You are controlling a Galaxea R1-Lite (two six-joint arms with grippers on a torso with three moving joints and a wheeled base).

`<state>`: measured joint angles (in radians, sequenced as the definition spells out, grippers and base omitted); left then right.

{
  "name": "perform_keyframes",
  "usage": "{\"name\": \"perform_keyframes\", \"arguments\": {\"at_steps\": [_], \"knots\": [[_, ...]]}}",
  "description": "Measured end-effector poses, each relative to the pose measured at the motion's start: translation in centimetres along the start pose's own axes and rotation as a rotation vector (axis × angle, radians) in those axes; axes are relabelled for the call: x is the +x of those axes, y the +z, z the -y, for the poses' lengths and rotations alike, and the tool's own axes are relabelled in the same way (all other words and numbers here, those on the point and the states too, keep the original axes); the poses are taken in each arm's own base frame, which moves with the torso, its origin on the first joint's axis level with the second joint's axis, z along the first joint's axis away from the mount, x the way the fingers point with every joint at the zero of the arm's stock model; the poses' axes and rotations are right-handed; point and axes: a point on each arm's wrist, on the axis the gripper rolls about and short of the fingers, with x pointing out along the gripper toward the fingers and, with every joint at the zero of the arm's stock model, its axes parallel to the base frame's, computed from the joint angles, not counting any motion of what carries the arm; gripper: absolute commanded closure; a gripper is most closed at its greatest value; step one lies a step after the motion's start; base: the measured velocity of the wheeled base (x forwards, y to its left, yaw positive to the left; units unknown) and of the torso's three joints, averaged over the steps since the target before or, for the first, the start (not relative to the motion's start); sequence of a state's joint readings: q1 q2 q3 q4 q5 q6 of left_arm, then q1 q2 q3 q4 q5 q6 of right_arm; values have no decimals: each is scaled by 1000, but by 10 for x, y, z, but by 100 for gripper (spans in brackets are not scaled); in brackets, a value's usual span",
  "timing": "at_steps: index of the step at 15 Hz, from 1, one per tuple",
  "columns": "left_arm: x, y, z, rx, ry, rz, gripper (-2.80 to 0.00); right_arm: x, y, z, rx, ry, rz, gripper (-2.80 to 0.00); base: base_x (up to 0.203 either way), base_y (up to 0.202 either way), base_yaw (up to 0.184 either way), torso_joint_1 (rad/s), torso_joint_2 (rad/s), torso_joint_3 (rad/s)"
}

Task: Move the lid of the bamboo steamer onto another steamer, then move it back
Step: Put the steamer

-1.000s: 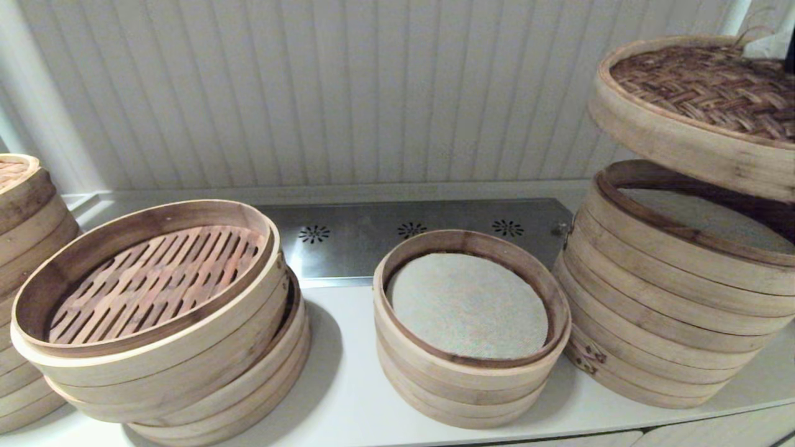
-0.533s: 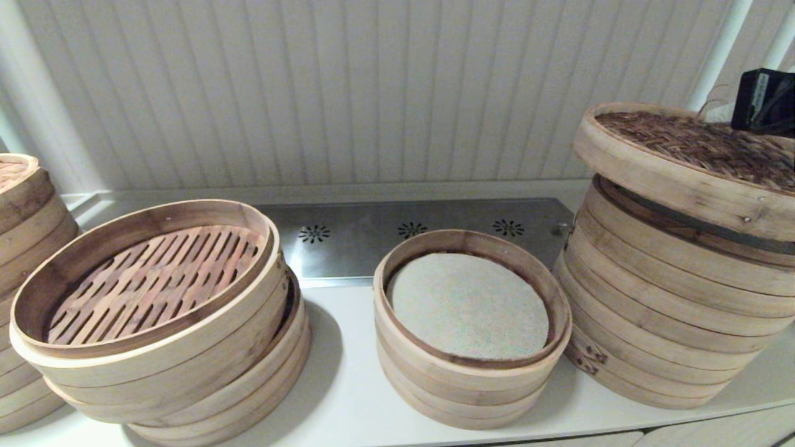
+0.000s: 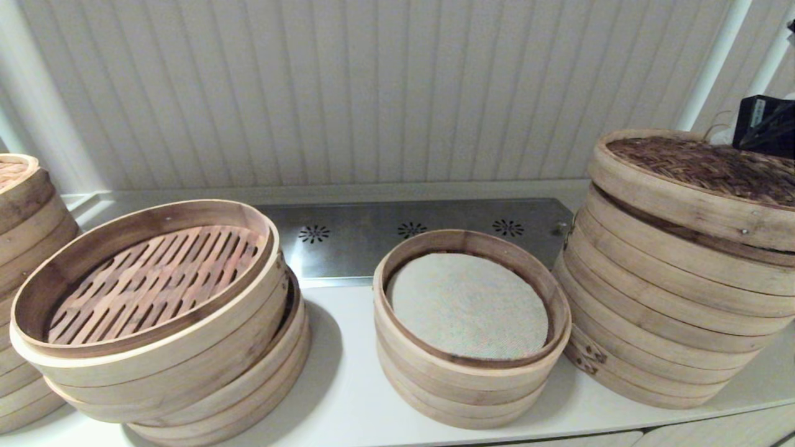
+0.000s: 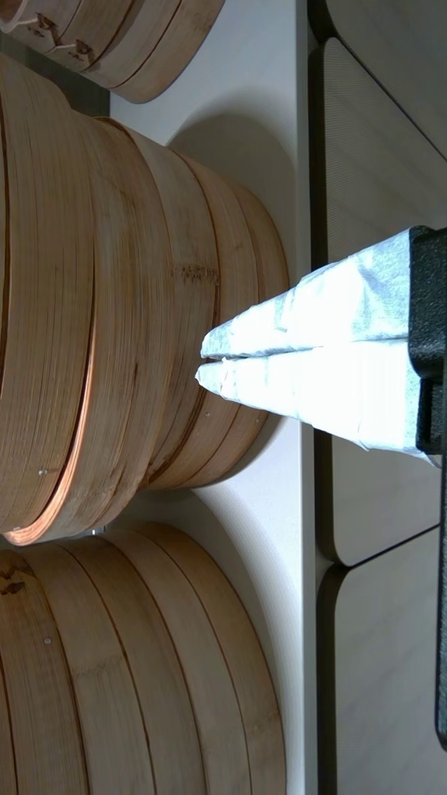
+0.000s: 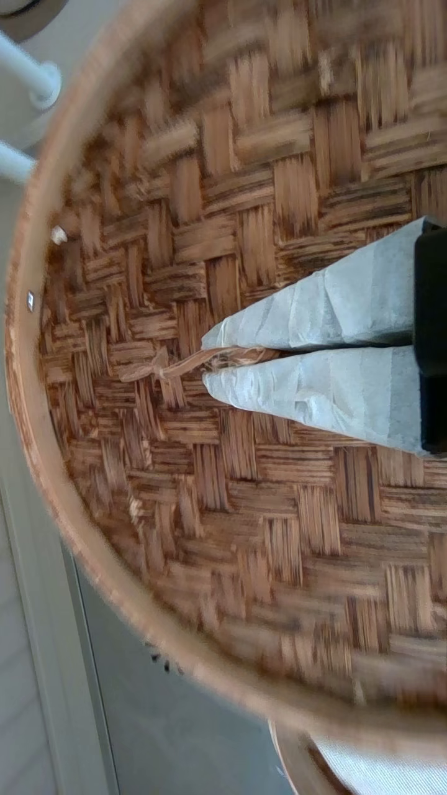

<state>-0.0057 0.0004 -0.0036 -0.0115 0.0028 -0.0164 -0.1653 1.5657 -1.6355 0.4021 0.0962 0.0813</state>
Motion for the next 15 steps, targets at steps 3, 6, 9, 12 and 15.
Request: {"name": "perform_keyframes", "arguments": {"at_steps": [3, 6, 9, 12, 15], "knots": [[0, 0, 0, 0, 0, 0, 0, 2, -1, 4, 2, -11, -8, 0, 0, 0, 0, 0, 0, 0], [0, 0, 0, 0, 0, 0, 0, 5, -6, 5, 2, -14, -28, 0, 0, 0, 0, 0, 0, 0], [0, 0, 0, 0, 0, 0, 0, 8, -10, 6, 2, -15, -31, 0, 0, 0, 0, 0, 0, 0], [0, 0, 0, 0, 0, 0, 0, 7, -13, 9, 4, -22, -39, 0, 0, 0, 0, 0, 0, 0], [0, 0, 0, 0, 0, 0, 0, 5, -11, 17, 3, -27, -33, 0, 0, 0, 0, 0, 0, 0]]}}
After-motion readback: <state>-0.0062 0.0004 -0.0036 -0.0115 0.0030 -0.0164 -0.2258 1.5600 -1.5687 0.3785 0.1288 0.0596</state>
